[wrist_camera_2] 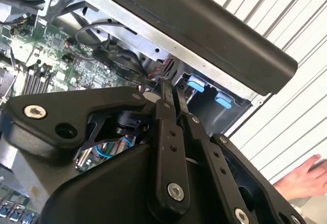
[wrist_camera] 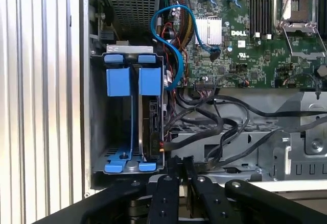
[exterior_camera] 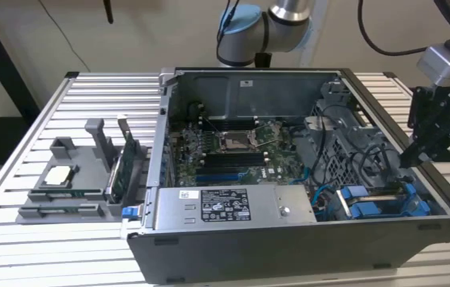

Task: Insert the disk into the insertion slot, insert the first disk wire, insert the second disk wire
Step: 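Insert the second disk wire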

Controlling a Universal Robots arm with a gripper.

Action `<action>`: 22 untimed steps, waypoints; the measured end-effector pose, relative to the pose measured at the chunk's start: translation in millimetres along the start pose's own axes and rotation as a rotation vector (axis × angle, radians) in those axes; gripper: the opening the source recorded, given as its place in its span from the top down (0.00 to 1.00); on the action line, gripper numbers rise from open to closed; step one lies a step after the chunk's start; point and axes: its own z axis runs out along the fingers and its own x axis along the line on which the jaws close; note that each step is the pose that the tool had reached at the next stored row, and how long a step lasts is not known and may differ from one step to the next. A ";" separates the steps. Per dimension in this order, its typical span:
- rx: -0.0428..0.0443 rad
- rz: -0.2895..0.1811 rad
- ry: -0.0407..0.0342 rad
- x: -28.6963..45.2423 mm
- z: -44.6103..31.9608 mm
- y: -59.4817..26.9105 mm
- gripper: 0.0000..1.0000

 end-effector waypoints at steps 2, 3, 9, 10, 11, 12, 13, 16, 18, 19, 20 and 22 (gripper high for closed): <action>-0.0001 0.000 -0.0008 -0.5 -5.7 0.6 0.84; -0.0001 0.000 -0.0015 -0.7 -7.6 1.2 0.84; 0.0001 0.000 -0.0041 -0.9 -11.6 13.3 0.84; 0.0001 0.000 -0.0045 -0.8 -11.8 16.2 0.84; 0.0002 0.000 -0.0049 -0.8 -11.8 19.4 0.84; 0.0005 0.000 -0.0057 -0.7 -11.8 22.6 0.84; 0.0009 0.000 -0.0063 -0.7 -11.7 25.9 0.84; 0.0027 -0.001 -0.0086 -0.5 -11.3 35.8 0.84; 0.0056 -0.001 -0.0098 -0.4 -11.1 39.2 0.84; 0.0075 -0.001 -0.0102 0.0 -10.9 41.0 0.84; 0.0103 -0.002 -0.0109 0.8 -10.4 43.0 0.84; 0.0171 -0.002 -0.0117 2.7 -8.9 47.6 0.84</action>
